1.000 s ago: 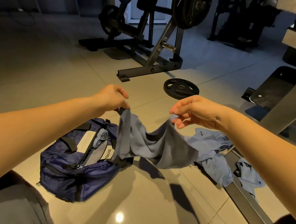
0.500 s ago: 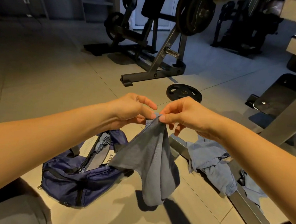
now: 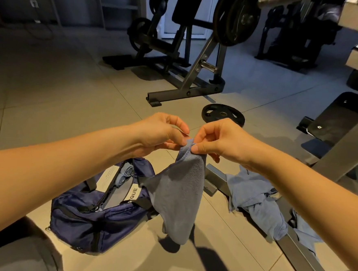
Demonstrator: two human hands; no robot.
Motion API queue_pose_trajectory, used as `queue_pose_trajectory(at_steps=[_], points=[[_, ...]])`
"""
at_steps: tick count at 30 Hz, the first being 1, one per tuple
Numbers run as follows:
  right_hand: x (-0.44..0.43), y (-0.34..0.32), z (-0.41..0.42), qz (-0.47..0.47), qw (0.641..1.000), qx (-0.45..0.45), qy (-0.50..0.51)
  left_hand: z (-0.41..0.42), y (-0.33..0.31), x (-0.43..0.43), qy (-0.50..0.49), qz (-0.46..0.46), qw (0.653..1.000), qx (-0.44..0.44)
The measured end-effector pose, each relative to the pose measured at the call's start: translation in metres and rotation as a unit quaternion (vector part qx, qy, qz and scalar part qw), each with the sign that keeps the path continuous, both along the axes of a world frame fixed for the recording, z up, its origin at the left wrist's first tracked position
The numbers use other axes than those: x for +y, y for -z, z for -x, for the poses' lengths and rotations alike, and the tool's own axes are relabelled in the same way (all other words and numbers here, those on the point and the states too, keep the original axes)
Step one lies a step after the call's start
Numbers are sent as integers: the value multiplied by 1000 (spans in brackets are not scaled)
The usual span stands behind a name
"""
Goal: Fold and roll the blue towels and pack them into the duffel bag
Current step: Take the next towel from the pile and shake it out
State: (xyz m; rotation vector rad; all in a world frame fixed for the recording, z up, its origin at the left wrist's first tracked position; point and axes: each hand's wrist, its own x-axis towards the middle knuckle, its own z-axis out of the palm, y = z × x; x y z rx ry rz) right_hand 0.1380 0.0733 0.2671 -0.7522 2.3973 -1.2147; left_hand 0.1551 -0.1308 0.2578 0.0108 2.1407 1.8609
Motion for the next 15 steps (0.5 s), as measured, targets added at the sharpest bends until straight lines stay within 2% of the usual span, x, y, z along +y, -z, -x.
queue_pose_trajectory(at_steps=[6,15], points=[[0,5,-2,-22,998,57,-6,-4,-1,1,18,23,1000,9],[-2,4,-3,-23,997,71,-22,-9,-5,5,21,30,999,38]])
